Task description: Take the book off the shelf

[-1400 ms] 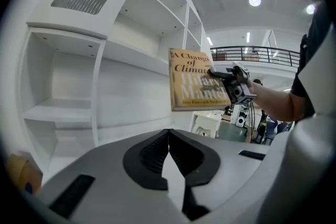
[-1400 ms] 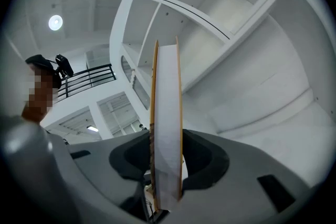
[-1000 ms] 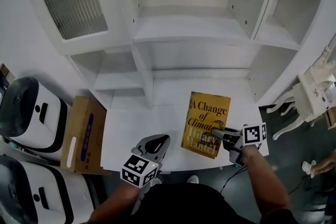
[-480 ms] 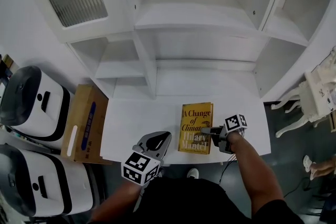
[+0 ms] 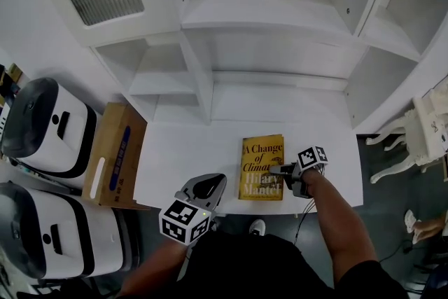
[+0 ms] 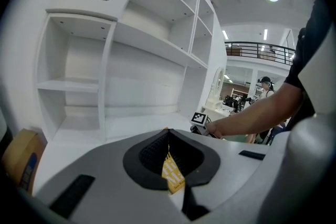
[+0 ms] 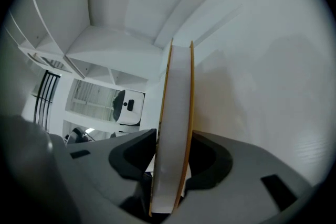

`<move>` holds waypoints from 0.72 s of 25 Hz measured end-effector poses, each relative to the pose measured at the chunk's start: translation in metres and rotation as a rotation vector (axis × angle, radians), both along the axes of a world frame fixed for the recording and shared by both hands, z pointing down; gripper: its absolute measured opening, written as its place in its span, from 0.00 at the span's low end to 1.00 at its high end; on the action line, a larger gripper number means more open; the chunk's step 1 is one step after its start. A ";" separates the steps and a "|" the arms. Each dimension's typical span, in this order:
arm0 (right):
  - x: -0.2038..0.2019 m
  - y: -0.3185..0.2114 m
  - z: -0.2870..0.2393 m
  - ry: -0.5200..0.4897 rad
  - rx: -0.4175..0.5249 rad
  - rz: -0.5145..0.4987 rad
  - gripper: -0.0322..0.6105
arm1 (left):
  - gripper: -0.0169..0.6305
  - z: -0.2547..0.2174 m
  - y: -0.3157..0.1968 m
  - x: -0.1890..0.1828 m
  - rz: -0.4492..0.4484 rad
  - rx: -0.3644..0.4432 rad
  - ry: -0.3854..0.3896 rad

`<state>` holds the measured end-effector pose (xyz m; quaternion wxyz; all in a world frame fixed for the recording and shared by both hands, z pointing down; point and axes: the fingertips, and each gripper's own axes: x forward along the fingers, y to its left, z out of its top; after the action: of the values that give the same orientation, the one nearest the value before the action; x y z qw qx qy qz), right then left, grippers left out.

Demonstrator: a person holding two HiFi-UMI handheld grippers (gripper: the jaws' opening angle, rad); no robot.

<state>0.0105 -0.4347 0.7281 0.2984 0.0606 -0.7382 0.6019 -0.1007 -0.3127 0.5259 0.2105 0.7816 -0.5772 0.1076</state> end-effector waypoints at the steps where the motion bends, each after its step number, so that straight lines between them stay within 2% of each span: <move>1: 0.001 -0.001 0.004 0.027 0.029 -0.006 0.31 | 0.04 0.001 0.000 -0.001 -0.006 -0.003 0.006; 5: 0.001 -0.002 0.016 0.098 0.139 -0.018 0.39 | 0.04 0.003 0.000 -0.006 -0.034 -0.016 0.014; 10: -0.002 -0.003 0.021 0.131 0.223 -0.001 0.43 | 0.04 0.005 -0.001 -0.002 -0.046 -0.032 0.015; 18: 0.014 -0.013 0.039 0.255 0.330 0.040 0.50 | 0.04 0.008 0.001 0.013 -0.066 -0.049 0.001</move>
<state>0.0250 -0.4480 0.7675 0.3634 0.1988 -0.7817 0.4663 -0.0877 -0.3116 0.5336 0.2333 0.7570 -0.5996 0.1143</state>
